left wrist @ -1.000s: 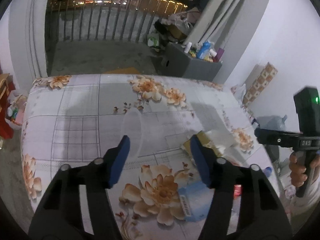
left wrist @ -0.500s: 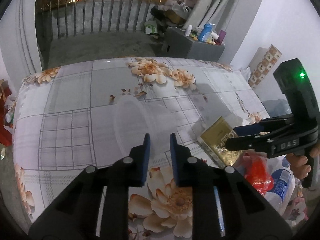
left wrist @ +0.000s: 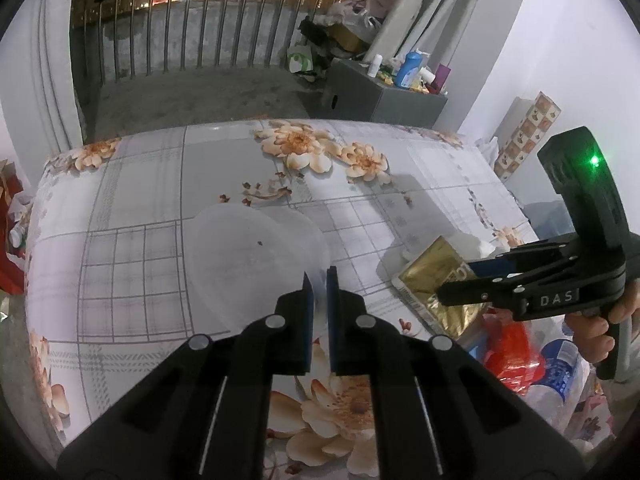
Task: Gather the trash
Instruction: 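Grasp the gold LO drink box with the right gripper while the left grasps the clear plastic bowl, then carry the gold box and plastic bowl over the blue wastebasket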
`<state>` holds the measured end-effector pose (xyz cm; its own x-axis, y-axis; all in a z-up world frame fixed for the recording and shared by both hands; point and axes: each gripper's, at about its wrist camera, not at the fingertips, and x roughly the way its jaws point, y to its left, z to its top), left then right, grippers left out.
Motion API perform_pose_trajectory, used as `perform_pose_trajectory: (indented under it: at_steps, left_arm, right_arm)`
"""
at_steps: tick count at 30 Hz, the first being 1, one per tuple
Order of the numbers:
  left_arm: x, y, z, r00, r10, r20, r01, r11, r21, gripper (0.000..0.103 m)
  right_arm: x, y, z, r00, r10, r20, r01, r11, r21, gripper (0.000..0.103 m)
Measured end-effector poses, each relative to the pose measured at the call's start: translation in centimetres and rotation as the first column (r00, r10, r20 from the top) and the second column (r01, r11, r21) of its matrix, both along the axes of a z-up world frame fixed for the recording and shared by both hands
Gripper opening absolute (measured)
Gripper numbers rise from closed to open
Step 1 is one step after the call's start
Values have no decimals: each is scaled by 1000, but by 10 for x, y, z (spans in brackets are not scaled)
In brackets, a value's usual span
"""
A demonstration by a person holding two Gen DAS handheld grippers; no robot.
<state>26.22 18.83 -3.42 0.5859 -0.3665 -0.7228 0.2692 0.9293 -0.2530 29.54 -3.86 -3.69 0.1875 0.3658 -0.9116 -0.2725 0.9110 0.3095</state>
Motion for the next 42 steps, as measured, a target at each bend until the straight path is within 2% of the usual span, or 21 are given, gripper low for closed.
perform_pose_trajectory:
  at_steps: [12,14,21,27,30,32,35,38,39,41,42]
  left_arm:
    - [-24,-16,38,997,-36,73,36,999,-5,4]
    - [-29,-21,48,996,-50,79,52,998,-23,4]
    - [-52,-46,81,985,-114,130,119,992,-36,4]
    - [-71,-98,110,960,-221,173,229,973,-24,4]
    - [-77,-140,121,934,-305,187,312,950,-9,4]
    - [-83,-175,128,908,-371,192,378,926,1,4]
    - [-92,-232,134,858,-481,183,487,873,13,4]
    - [-102,-296,137,788,-592,169,596,802,36,4]
    - [-106,-317,137,765,-625,160,627,778,43,4]
    - [-115,-363,134,713,-688,133,688,723,53,4]
    - [-121,-392,130,679,-726,112,725,687,56,4]
  right_arm:
    - [-19,-24,36,997,-43,63,38,996,81,35]
    - [-23,-29,43,995,-58,77,50,994,96,35]
    - [-51,-71,77,979,-142,145,113,975,191,35]
    - [-95,-131,108,943,-252,219,192,946,260,35]
    - [-125,-171,122,909,-333,253,257,922,290,35]
    - [-147,-200,128,879,-391,272,307,902,305,35]
    - [-187,-252,131,818,-497,290,404,854,327,35]
    - [-229,-311,125,735,-617,280,522,779,348,35]
    - [-250,-338,119,689,-673,268,578,734,356,35]
    - [-275,-369,108,630,-736,248,643,673,366,35]
    - [-292,-392,100,583,-779,231,687,625,371,35]
